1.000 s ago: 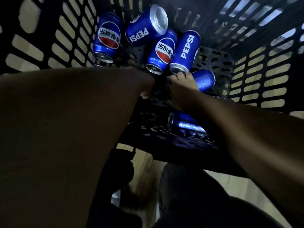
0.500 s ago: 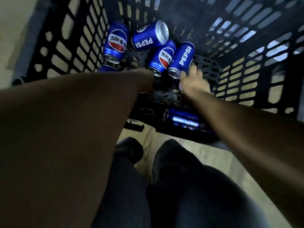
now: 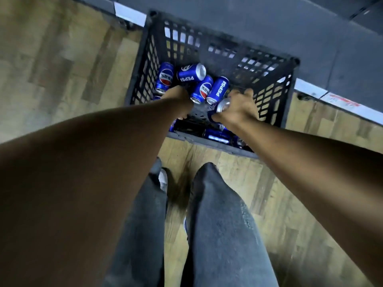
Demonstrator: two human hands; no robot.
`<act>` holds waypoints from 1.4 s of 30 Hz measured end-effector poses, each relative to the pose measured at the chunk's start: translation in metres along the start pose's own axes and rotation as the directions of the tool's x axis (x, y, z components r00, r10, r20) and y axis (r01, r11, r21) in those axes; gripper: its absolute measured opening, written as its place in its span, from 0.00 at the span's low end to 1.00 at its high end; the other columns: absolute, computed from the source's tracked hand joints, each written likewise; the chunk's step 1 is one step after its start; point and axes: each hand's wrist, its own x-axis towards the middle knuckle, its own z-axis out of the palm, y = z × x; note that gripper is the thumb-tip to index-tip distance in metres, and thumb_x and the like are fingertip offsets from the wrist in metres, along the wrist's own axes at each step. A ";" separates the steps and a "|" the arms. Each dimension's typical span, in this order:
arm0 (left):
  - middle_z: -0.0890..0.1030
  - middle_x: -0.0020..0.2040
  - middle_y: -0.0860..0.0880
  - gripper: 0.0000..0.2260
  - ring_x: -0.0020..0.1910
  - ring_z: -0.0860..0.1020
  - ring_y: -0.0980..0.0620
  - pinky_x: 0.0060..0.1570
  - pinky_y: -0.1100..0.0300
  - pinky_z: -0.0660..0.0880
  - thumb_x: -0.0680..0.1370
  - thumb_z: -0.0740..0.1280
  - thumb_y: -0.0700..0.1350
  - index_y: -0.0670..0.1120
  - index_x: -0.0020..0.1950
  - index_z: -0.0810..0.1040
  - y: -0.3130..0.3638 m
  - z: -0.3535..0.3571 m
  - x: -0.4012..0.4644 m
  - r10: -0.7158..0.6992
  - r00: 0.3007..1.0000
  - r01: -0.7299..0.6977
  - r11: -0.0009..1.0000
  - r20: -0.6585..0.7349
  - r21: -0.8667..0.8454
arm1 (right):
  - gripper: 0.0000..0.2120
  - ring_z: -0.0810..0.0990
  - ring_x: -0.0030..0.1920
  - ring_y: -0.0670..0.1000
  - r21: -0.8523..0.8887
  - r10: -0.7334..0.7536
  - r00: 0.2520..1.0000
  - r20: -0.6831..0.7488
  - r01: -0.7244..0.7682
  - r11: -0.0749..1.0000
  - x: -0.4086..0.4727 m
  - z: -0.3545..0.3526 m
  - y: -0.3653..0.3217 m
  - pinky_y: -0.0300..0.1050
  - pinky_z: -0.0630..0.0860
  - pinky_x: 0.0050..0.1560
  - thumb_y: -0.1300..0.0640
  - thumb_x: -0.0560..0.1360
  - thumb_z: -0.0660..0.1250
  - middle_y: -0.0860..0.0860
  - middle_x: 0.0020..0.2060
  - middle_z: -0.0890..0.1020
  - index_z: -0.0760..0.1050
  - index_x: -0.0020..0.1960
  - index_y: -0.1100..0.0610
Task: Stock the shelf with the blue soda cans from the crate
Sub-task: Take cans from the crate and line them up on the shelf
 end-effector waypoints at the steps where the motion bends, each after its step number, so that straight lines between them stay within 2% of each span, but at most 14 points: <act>1: 0.77 0.60 0.35 0.14 0.61 0.76 0.41 0.45 0.62 0.76 0.80 0.57 0.35 0.32 0.63 0.73 0.008 -0.008 -0.018 -0.009 1.000 0.010 0.998 0.007 -0.067 | 0.32 0.74 0.55 0.57 0.023 0.000 1.000 -0.009 0.000 1.000 -0.012 -0.017 -0.006 0.47 0.76 0.53 0.49 0.66 0.75 0.58 0.62 0.65 0.69 0.65 0.60; 3: 0.78 0.59 0.36 0.14 0.54 0.80 0.43 0.22 0.69 0.72 0.82 0.54 0.37 0.35 0.66 0.70 0.024 -0.023 -0.059 -0.027 0.998 0.019 0.985 -0.048 -0.169 | 0.29 0.74 0.51 0.55 0.095 0.032 0.999 -0.027 -0.029 0.995 -0.034 -0.051 -0.018 0.42 0.73 0.47 0.48 0.67 0.74 0.57 0.63 0.66 0.70 0.63 0.58; 5: 0.77 0.60 0.37 0.15 0.41 0.79 0.48 0.17 0.66 0.70 0.83 0.52 0.40 0.38 0.68 0.68 0.039 -0.035 -0.097 -0.068 0.998 0.066 0.965 0.001 -0.253 | 0.29 0.73 0.48 0.52 0.211 0.099 0.995 -0.032 -0.090 0.973 -0.051 -0.086 -0.028 0.40 0.71 0.43 0.47 0.68 0.73 0.56 0.66 0.67 0.71 0.63 0.58; 8: 0.82 0.50 0.43 0.12 0.33 0.75 0.54 0.35 0.60 0.71 0.83 0.52 0.44 0.42 0.51 0.75 0.059 -0.053 -0.145 -0.132 0.990 0.138 0.900 0.044 -0.413 | 0.27 0.76 0.44 0.52 0.396 0.216 0.976 -0.040 -0.183 0.900 -0.076 -0.138 -0.041 0.39 0.70 0.36 0.45 0.66 0.73 0.54 0.62 0.75 0.75 0.60 0.58; 10: 0.81 0.31 0.47 0.14 0.32 0.74 0.53 0.39 0.61 0.69 0.83 0.53 0.41 0.44 0.40 0.72 0.077 -0.068 -0.176 -0.149 0.989 0.139 0.837 0.024 -0.530 | 0.26 0.79 0.47 0.54 0.498 0.273 0.961 -0.053 -0.212 0.841 -0.096 -0.172 -0.051 0.42 0.74 0.40 0.44 0.64 0.73 0.56 0.55 0.80 0.76 0.56 0.59; 11: 0.79 0.28 0.48 0.14 0.33 0.74 0.53 0.41 0.60 0.70 0.82 0.52 0.39 0.44 0.39 0.71 0.088 -0.077 -0.191 -0.135 0.991 0.124 0.815 0.023 -0.567 | 0.27 0.80 0.49 0.55 0.547 0.298 0.953 -0.053 -0.222 0.808 -0.107 -0.189 -0.055 0.45 0.77 0.45 0.44 0.63 0.74 0.56 0.52 0.81 0.77 0.56 0.59; 14: 0.76 0.36 0.47 0.12 0.34 0.74 0.52 0.47 0.56 0.70 0.80 0.54 0.39 0.44 0.39 0.71 0.118 -0.099 -0.233 -0.064 0.998 0.042 0.758 -0.009 -0.651 | 0.31 0.82 0.49 0.58 0.686 0.342 0.939 -0.039 -0.224 0.692 -0.136 -0.237 -0.065 0.54 0.80 0.51 0.42 0.57 0.75 0.56 0.50 0.82 0.77 0.55 0.58; 18: 0.77 0.44 0.46 0.09 0.39 0.75 0.49 0.39 0.56 0.70 0.81 0.56 0.45 0.43 0.47 0.72 0.154 -0.115 -0.288 -0.065 0.994 -0.015 0.710 -0.087 -0.704 | 0.26 0.83 0.44 0.58 0.854 0.311 0.950 0.003 -0.164 0.493 -0.168 -0.298 -0.072 0.56 0.82 0.45 0.46 0.57 0.77 0.56 0.48 0.82 0.75 0.49 0.57; 23: 0.73 0.64 0.39 0.22 0.63 0.73 0.40 0.58 0.48 0.69 0.82 0.55 0.53 0.41 0.71 0.65 0.209 -0.129 -0.351 -0.023 0.991 -0.090 0.631 -0.135 -0.770 | 0.18 0.79 0.39 0.54 0.976 0.230 0.973 -0.002 -0.048 0.214 -0.208 -0.376 -0.074 0.53 0.80 0.42 0.54 0.68 0.75 0.54 0.40 0.78 0.64 0.38 0.55; 29: 0.70 0.69 0.42 0.25 0.67 0.69 0.42 0.65 0.45 0.64 0.80 0.58 0.58 0.46 0.72 0.65 0.269 -0.164 -0.409 0.132 0.940 -0.341 0.423 -0.316 -0.840 | 0.25 0.81 0.37 0.52 0.999 0.065 0.997 0.032 -0.035 0.040 -0.248 -0.446 -0.068 0.47 0.79 0.29 0.53 0.67 0.74 0.56 0.50 0.82 0.72 0.60 0.58; 33: 0.78 0.58 0.43 0.18 0.60 0.75 0.43 0.64 0.46 0.66 0.78 0.61 0.56 0.44 0.57 0.75 0.300 -0.178 -0.443 0.328 0.884 -0.411 0.201 -0.334 -0.889 | 0.04 0.79 0.38 0.50 0.998 -0.055 0.998 0.039 -0.041 -0.039 -0.270 -0.477 -0.056 0.49 0.80 0.41 0.53 0.74 0.68 0.52 0.38 0.80 0.75 0.45 0.54; 35: 0.79 0.48 0.44 0.11 0.51 0.78 0.44 0.61 0.48 0.71 0.78 0.63 0.51 0.43 0.47 0.75 0.311 -0.180 -0.458 0.399 0.839 -0.431 0.076 -0.369 -0.899 | 0.05 0.78 0.38 0.50 0.996 -0.121 0.993 0.014 -0.025 -0.090 -0.283 -0.489 -0.050 0.51 0.79 0.47 0.55 0.75 0.66 0.51 0.36 0.79 0.74 0.42 0.54; 38: 0.80 0.39 0.45 0.09 0.40 0.79 0.46 0.53 0.52 0.75 0.79 0.62 0.45 0.42 0.41 0.75 0.325 -0.179 -0.477 0.472 0.774 -0.459 -0.042 -0.422 -0.888 | 0.05 0.79 0.39 0.51 0.991 -0.160 0.987 0.007 -0.027 -0.128 -0.297 -0.505 -0.048 0.51 0.81 0.41 0.55 0.75 0.67 0.53 0.39 0.78 0.74 0.43 0.55; 42: 0.81 0.36 0.44 0.10 0.37 0.80 0.47 0.52 0.52 0.76 0.78 0.63 0.44 0.41 0.39 0.76 0.342 -0.185 -0.500 0.530 0.708 -0.480 -0.123 -0.467 -0.868 | 0.11 0.80 0.42 0.54 0.973 -0.180 0.984 -0.007 -0.034 -0.227 -0.307 -0.518 -0.049 0.50 0.82 0.31 0.53 0.73 0.69 0.55 0.43 0.78 0.75 0.51 0.58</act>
